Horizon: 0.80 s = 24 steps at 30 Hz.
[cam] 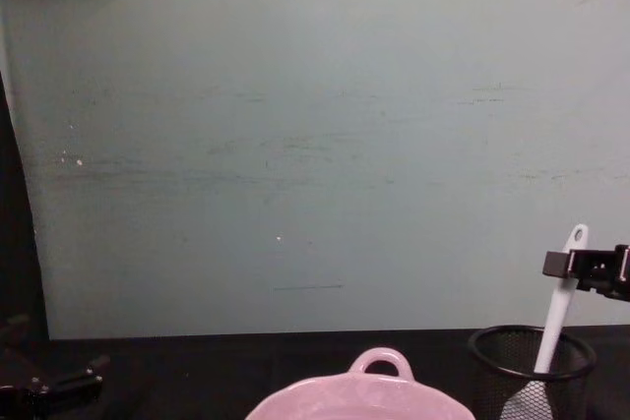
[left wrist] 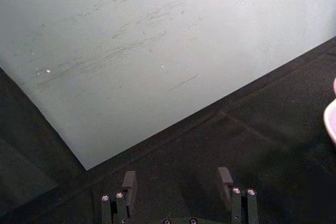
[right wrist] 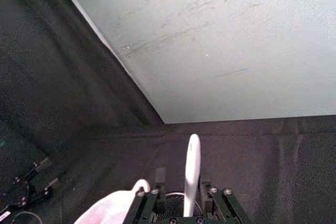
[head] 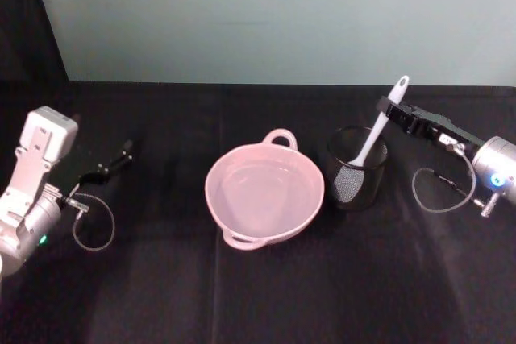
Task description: Use the one hand to pick up the spoon and stir the clear water in the bowl.
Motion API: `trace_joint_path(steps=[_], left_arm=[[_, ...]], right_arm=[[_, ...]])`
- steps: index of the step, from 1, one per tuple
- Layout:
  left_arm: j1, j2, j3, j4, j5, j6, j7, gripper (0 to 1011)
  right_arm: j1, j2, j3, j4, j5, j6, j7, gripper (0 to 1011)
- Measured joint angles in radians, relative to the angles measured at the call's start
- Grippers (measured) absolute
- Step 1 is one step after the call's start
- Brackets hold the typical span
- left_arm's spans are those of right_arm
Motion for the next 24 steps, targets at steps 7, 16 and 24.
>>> trace_joint_path(steps=[7,16,24], left_arm=[[0.000,0.000,0.000,0.000,0.000,0.000,0.000,1011],[0.000,0.000,0.000,0.000,0.000,0.000,0.000,1011],[0.000,0.000,0.000,0.000,0.000,0.000,0.000,1011]], right_arm=[[0.000,0.000,0.000,-0.001,-0.002,0.000,0.000,541],[0.000,0.000,0.000,-0.001,-0.003,-0.001,0.000,842],[0.000,0.002,-0.004,-0.002,-0.013,-0.009,-0.001,1002]])
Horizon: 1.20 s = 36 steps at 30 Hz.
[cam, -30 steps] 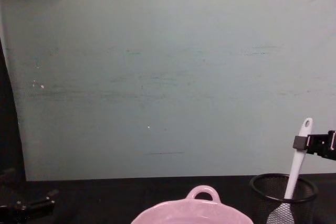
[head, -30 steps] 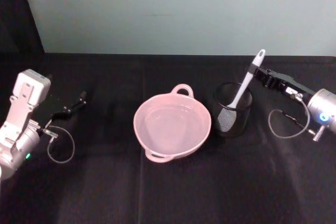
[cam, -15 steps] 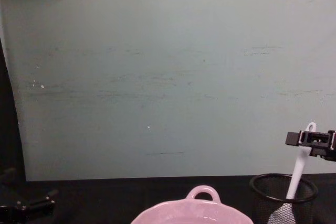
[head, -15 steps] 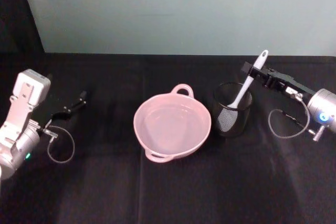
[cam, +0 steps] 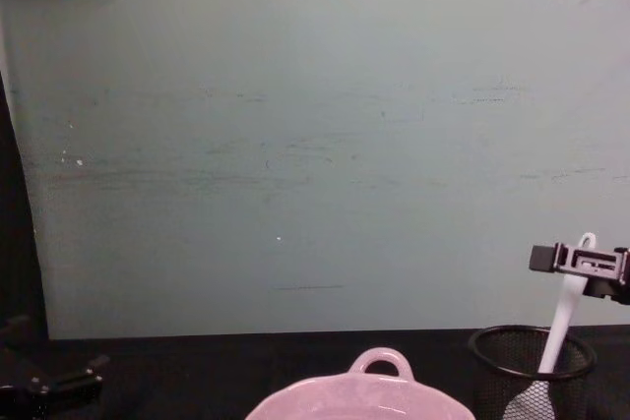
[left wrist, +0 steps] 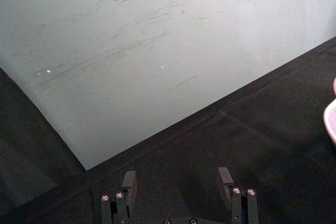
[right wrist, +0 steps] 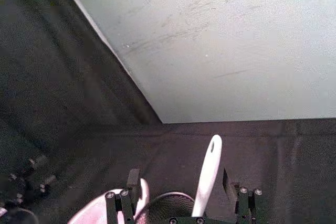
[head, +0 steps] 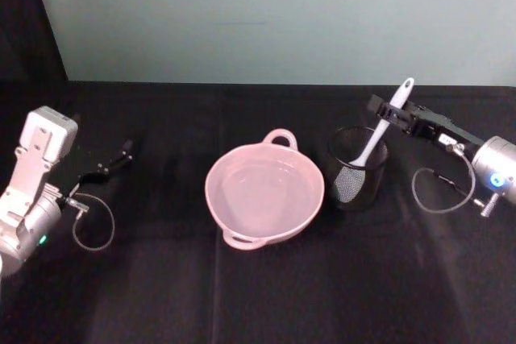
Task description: Use the one hand to pick up the spoon and stir the clear water in the bowl.
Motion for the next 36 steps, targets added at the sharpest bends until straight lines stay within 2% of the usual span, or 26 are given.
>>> trace_joint_path(steps=[7,10,16,19,21,26,32,36], left_arm=[[0.000,0.000,0.000,0.000,0.000,0.000,0.000,1011],[0.000,0.000,0.000,0.000,0.000,0.000,0.000,1011],[0.000,0.000,0.000,0.000,0.000,0.000,0.000,1011],[0.000,0.000,0.000,0.000,0.000,0.000,0.000,1011],[0.000,0.000,0.000,0.000,0.000,0.000,0.000,1011],[0.000,0.000,0.000,0.000,0.000,0.000,0.000,1011],[0.000,0.000,0.000,0.000,0.000,0.000,0.000,1011],[0.000,0.000,0.000,0.000,0.000,0.000,0.000,1011]], right_arm=[[-0.004,0.028,-0.032,-0.031,-0.133,-0.073,-0.046,1002],[-0.013,0.051,-0.053,-0.060,-0.236,-0.121,-0.088,1002],[-0.040,0.078,-0.062,-0.108,-0.337,-0.163,-0.145,1003],[-0.082,0.095,-0.039,-0.156,-0.380,-0.196,-0.206,1002],[-0.093,0.099,-0.031,-0.168,-0.387,-0.205,-0.219,1003],[-0.188,0.123,0.037,-0.245,-0.423,-0.269,-0.313,1002],[-0.249,0.129,0.088,-0.264,-0.436,-0.313,-0.362,1002],[-0.288,0.124,0.121,-0.256,-0.462,-0.361,-0.395,1002]])
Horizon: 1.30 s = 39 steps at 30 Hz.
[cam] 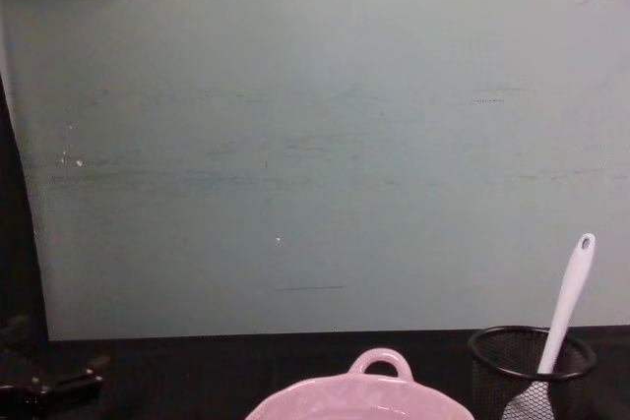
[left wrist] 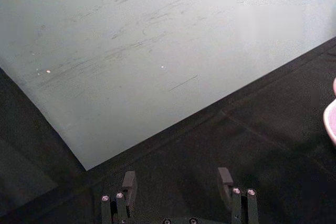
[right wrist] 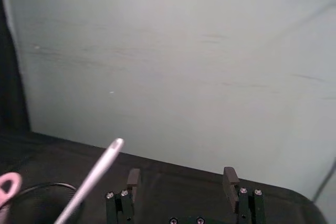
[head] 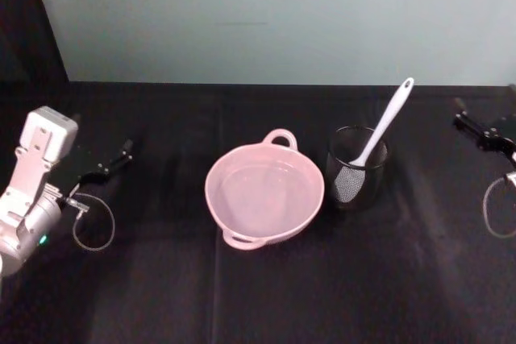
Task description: Use the one hand to pick up the spoon and stir the clear water in the bowl.
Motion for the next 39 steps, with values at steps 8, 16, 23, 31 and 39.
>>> trace_joint_path(steps=[8,16,23,31,39], left_arm=[[0.000,0.000,0.000,0.000,0.000,0.000,0.000,1011],[0.000,0.000,0.000,0.000,0.000,0.000,0.000,1011],[0.000,0.000,0.000,0.000,0.000,0.000,0.000,1011],[0.000,0.000,0.000,0.000,0.000,0.000,0.000,1011],[0.000,0.000,0.000,0.000,0.000,0.000,0.000,1011]], right_arm=[[-0.019,-0.037,0.029,0.048,-0.016,-0.041,-0.026,1002],[-0.007,-0.069,0.042,0.081,-0.007,-0.034,-0.010,1002],[-0.006,-0.067,0.040,0.080,-0.007,-0.033,-0.009,1002],[-0.006,-0.065,0.037,0.078,-0.007,-0.032,-0.009,1003],[-0.006,-0.063,0.036,0.077,-0.008,-0.031,-0.010,1003]])
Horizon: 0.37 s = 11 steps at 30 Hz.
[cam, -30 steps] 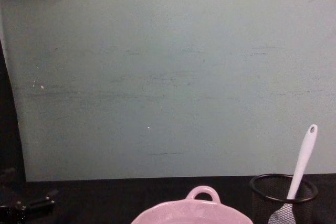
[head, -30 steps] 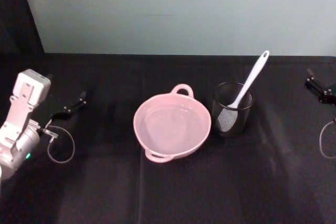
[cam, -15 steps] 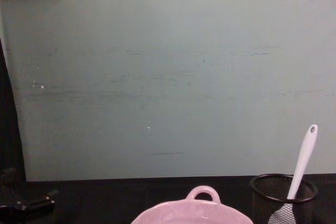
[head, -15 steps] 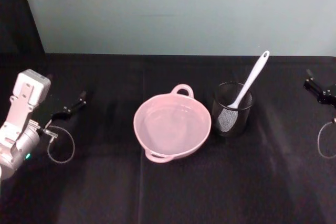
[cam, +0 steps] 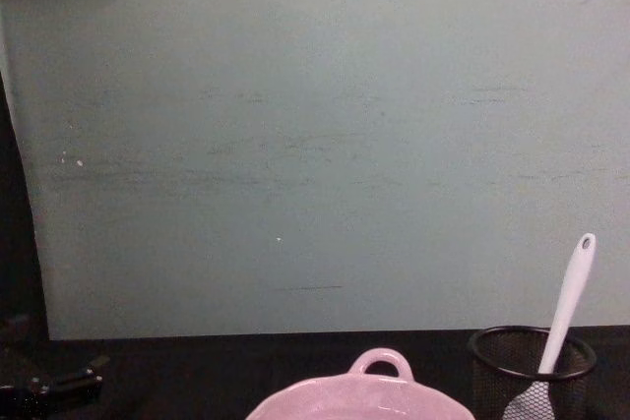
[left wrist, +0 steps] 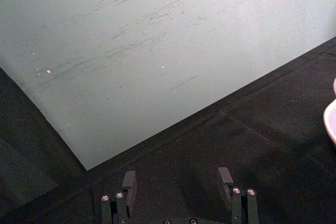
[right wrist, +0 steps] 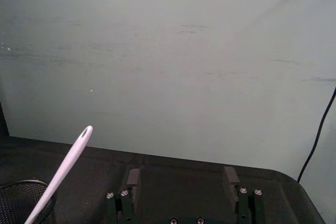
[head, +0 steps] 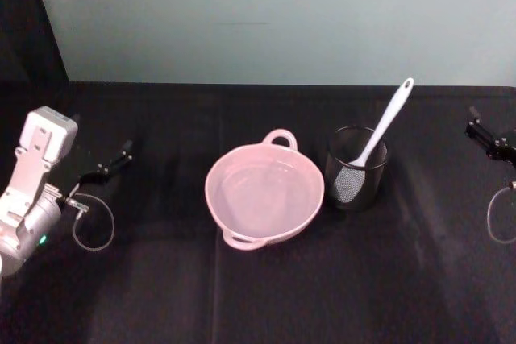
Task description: Use the one hand to pick up the spoon and stir the clear water in the bowl.
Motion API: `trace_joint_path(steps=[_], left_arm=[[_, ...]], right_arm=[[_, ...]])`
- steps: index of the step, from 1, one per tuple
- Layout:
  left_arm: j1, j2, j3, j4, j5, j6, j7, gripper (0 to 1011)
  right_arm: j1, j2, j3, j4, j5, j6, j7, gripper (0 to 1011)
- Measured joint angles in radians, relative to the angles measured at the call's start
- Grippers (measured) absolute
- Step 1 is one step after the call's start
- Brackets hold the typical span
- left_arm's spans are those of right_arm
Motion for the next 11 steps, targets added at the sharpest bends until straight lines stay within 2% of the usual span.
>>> trace_joint_path(steps=[11], left_arm=[[0.000,0.000,0.000,0.000,0.000,0.000,0.000,1011]], right_arm=[[0.000,0.001,-0.001,-0.001,-0.001,0.000,0.000,1002]])
